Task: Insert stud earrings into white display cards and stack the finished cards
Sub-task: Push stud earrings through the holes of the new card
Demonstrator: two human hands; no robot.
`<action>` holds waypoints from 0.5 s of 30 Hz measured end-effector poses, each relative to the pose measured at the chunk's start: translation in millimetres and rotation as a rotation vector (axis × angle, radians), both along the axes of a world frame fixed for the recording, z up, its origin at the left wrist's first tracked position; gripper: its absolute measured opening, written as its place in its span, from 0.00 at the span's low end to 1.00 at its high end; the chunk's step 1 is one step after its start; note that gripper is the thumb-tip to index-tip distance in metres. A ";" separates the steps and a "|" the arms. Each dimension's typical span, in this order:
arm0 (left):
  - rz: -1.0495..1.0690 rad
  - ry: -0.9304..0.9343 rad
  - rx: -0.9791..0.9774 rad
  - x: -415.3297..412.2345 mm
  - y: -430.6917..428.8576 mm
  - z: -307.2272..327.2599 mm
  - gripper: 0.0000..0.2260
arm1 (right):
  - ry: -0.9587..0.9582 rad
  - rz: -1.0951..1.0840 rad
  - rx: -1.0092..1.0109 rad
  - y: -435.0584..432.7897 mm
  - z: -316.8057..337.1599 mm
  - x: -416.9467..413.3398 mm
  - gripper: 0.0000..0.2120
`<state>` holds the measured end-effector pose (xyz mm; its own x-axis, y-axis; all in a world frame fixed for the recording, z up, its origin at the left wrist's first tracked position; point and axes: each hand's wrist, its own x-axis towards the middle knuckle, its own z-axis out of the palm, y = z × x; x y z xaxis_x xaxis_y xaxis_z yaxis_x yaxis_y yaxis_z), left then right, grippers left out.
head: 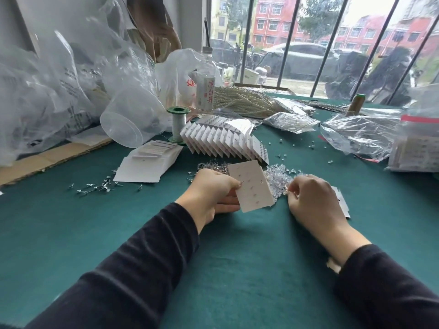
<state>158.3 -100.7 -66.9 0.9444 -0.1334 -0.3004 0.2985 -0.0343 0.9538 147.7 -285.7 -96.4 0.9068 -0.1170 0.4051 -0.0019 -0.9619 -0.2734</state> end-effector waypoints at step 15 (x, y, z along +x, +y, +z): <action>-0.013 -0.066 0.089 1.4 -4.4 -4.1 0.07 | -0.331 0.326 0.286 30.0 13.8 -20.4 0.04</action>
<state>159.7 -105.1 -71.0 0.9609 -0.1211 -0.2491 0.2344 -0.1235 0.9643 127.2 -255.7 -82.7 0.7440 0.0012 0.6681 0.4143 -0.7854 -0.4599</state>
